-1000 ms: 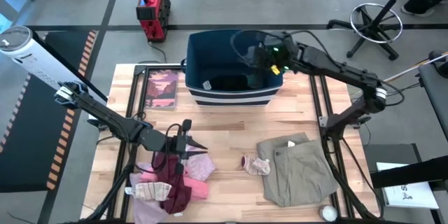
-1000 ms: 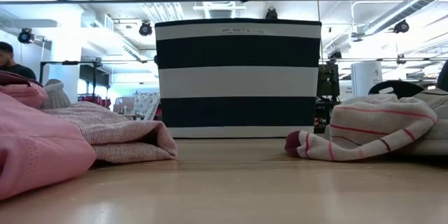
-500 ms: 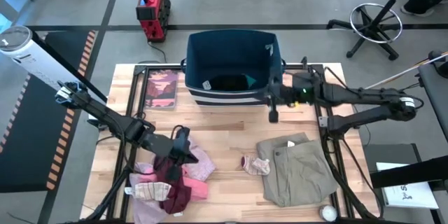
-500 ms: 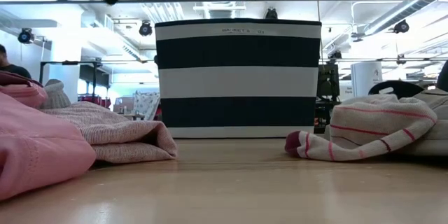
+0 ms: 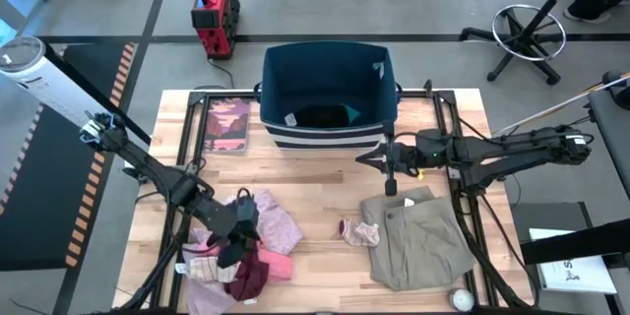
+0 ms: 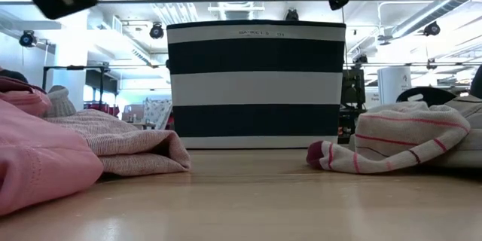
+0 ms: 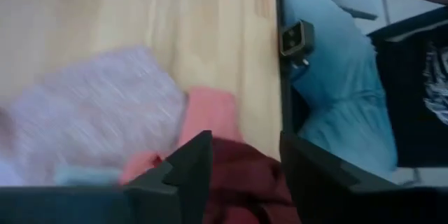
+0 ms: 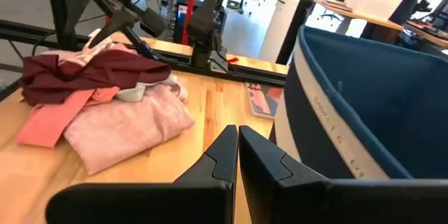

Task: Sort clothes
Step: Put the light brown sock into the blue laundry bin

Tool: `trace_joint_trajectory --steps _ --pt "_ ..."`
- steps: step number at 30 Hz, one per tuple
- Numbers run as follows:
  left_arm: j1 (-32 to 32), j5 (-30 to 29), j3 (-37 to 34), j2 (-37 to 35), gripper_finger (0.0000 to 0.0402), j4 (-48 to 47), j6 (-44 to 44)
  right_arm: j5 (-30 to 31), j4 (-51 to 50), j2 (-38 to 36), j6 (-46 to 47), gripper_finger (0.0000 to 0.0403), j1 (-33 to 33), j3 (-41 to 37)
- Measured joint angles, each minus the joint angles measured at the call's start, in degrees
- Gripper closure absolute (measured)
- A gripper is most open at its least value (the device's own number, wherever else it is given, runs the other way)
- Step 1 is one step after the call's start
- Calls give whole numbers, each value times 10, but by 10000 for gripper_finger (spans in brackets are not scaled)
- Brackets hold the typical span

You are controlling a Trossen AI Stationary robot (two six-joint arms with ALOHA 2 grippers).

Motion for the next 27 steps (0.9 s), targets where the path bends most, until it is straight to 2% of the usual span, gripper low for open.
trace_joint_trajectory --steps 4,9,19,22,27 --pt "-29 5 0 0 207 -4 -50 2 0 3 3 403 12 -1" --pt "-64 21 0 18 197 -10 -104 12 -1 6 3 403 22 -1" --pt "-84 122 -1 121 221 -16 -116 12 -3 18 0 403 24 -1" --pt "-84 171 -1 140 231 -16 -121 12 -5 20 0 403 24 -1" --pt "-84 220 -1 157 254 -35 -146 12 -4 20 0 403 24 -1"
